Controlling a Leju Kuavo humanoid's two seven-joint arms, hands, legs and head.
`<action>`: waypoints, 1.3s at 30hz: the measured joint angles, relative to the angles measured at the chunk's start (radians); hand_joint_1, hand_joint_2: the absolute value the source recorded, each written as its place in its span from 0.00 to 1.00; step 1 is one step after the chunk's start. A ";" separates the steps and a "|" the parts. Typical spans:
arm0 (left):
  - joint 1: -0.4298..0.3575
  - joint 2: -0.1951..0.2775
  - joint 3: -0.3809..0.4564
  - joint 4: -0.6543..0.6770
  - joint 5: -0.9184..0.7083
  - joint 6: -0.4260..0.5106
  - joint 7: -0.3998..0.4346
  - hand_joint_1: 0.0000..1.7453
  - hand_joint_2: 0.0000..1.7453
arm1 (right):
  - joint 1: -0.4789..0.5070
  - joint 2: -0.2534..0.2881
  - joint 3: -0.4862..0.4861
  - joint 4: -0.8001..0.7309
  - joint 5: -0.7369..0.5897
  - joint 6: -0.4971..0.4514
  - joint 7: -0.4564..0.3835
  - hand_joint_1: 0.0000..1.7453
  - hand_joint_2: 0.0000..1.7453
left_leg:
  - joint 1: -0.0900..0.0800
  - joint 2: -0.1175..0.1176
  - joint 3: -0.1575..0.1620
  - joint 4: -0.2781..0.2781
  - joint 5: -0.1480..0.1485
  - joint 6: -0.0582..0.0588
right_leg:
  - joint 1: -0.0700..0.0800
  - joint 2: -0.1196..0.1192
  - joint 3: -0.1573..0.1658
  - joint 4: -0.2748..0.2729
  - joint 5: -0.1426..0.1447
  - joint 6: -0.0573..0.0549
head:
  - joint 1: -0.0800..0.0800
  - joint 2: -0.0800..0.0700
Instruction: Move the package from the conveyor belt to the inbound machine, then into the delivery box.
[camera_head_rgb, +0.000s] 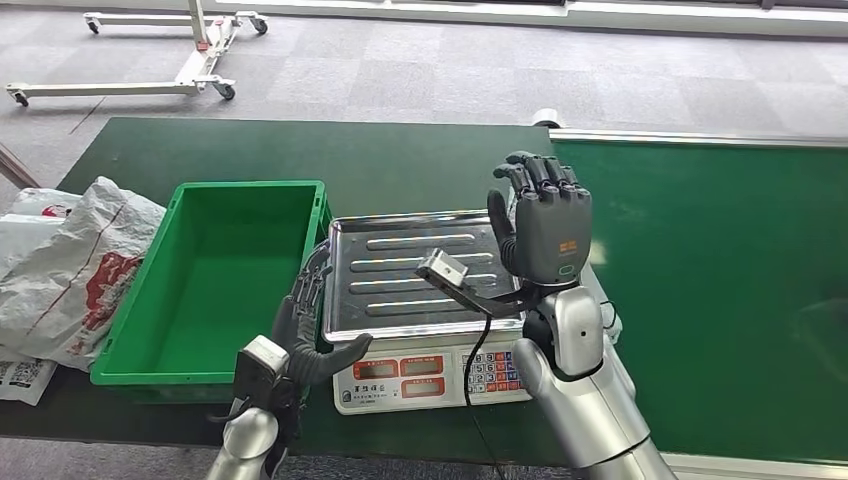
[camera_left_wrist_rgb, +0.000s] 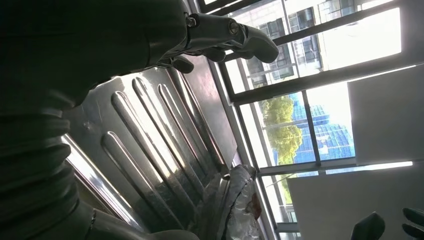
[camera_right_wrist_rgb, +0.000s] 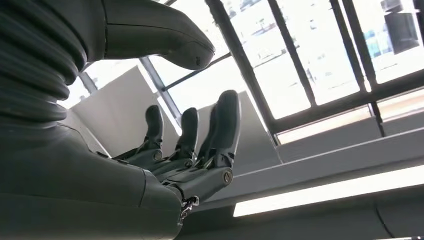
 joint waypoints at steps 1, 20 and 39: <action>0.001 0.002 -0.001 0.000 0.000 0.000 0.000 0.00 1.00 | -0.008 -0.012 -0.008 0.017 0.007 0.001 0.033 0.00 1.00 | 0.000 0.000 0.000 0.000 0.000 0.000 | 0.000 0.000 0.000 0.000 0.000 0.000 | 0.000 0.000; 0.026 0.011 -0.003 -0.001 -0.011 -0.020 0.000 0.00 1.00 | 0.023 -0.238 -0.295 0.125 0.035 0.045 0.323 0.00 1.00 | -0.002 -0.004 -0.001 0.001 -0.001 0.002 | 0.000 -0.003 0.001 -0.001 -0.001 0.002 | 0.000 0.000; 0.031 0.029 -0.003 -0.016 -0.003 0.019 0.000 0.00 1.00 | -0.040 -0.147 -0.449 0.304 -0.291 0.499 -0.027 0.00 1.00 | -0.002 -0.002 0.000 0.001 -0.001 0.001 | 0.000 -0.002 0.001 -0.001 -0.001 0.002 | 0.000 0.000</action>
